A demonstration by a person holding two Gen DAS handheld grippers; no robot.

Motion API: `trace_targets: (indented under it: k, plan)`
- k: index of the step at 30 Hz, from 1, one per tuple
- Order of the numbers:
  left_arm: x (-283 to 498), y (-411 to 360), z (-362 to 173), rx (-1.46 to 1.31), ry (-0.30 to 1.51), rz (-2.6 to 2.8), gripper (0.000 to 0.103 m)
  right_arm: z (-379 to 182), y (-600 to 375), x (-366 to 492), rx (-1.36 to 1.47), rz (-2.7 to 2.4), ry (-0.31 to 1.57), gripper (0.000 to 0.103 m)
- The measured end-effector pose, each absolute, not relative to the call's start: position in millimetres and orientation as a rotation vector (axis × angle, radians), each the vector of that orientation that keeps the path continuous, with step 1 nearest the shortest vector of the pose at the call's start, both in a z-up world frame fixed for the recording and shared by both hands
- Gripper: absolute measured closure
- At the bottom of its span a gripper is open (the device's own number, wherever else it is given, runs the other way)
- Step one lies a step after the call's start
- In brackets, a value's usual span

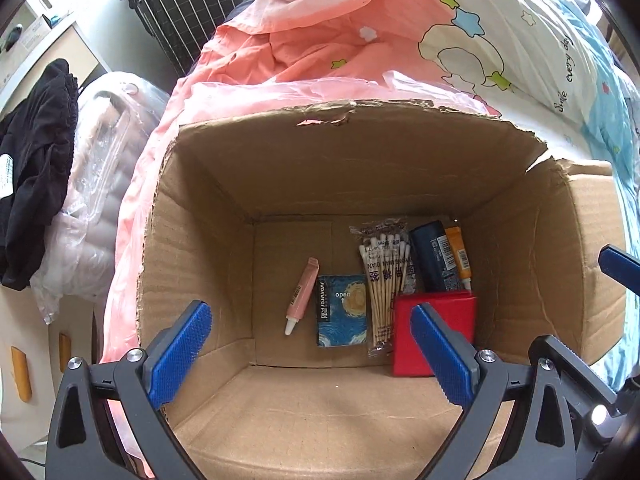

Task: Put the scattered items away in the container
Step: 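Open both tools to drop the pink tube and red box into the box, then withdraw both open tools from the cardboard box over the bed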

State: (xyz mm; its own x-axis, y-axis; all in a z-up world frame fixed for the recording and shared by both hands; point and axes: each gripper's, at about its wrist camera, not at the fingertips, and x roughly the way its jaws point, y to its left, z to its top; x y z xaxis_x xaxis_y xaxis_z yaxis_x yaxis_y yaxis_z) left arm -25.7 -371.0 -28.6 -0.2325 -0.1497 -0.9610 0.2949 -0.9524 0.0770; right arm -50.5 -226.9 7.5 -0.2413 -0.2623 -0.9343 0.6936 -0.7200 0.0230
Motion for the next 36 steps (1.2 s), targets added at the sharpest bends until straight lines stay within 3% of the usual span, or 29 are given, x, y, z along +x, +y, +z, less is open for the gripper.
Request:
trace_targets:
  k: [14,36]
  plan:
    - [-26.0,-369.4,-25.9,1.767,0.267,-2.262,0.001,14.3,-218.1,-49.0,1.399,-2.027,0.526,0.019]
    - [-26.5,-347.9,-21.5,1.749,0.098,-2.251,0.000,23.8,-204.5,-50.2,1.392,-2.055,0.498,0.019]
